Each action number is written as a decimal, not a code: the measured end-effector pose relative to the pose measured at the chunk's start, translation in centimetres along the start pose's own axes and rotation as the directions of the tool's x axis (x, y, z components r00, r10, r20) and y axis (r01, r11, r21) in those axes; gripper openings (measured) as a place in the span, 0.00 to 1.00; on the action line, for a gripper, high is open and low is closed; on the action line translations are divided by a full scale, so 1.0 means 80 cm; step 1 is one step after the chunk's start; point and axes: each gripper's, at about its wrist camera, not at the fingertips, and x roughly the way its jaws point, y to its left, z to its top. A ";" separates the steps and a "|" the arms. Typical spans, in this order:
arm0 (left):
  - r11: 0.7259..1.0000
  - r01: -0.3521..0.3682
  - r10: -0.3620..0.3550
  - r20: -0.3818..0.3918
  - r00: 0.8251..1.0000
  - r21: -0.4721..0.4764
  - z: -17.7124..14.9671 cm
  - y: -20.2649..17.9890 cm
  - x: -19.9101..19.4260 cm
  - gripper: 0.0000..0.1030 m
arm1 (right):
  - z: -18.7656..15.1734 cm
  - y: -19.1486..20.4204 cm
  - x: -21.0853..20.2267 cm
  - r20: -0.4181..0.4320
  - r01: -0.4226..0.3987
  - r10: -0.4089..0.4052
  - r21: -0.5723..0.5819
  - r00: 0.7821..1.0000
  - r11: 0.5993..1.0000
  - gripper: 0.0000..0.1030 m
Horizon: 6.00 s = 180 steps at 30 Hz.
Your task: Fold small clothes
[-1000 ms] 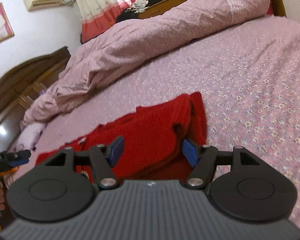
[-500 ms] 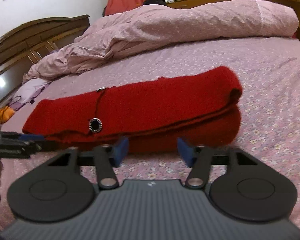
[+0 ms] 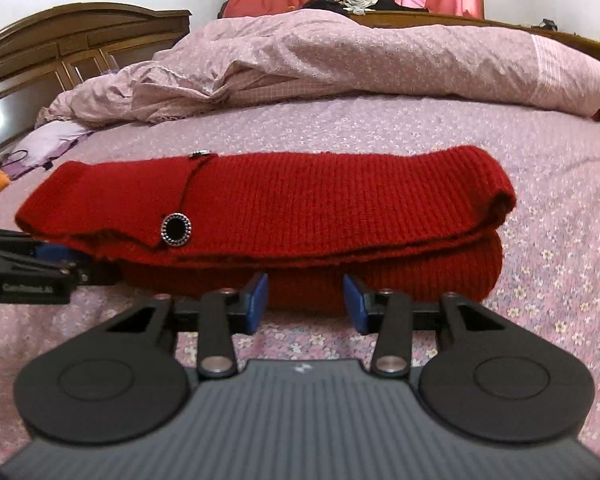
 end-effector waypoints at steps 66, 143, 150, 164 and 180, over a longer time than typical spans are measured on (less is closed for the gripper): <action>0.977 -0.211 0.211 0.065 0.975 -0.011 0.126 0.085 0.068 0.51 | 0.108 -0.106 0.059 0.156 0.207 -0.266 0.316 0.951 0.926 0.55; 0.956 -0.182 0.150 -0.151 0.977 -0.229 0.121 0.120 0.009 0.50 | 0.077 -0.071 0.004 -0.010 0.203 -0.204 0.164 0.979 0.965 0.52; 0.949 -0.224 0.185 -0.185 0.965 -0.220 0.082 0.117 -0.006 0.55 | 0.047 -0.080 0.003 -0.105 0.268 -0.249 0.257 0.963 0.928 0.52; 0.945 -0.250 0.215 -0.177 0.960 -0.212 0.060 0.117 0.003 0.68 | -0.015 -0.114 0.000 -0.125 0.214 -0.174 0.565 0.977 0.797 0.77; 0.940 -0.206 0.170 -0.149 0.974 -0.273 0.052 0.134 -0.011 0.78 | -0.017 -0.102 -0.027 -0.093 0.167 -0.141 0.671 0.986 0.723 0.82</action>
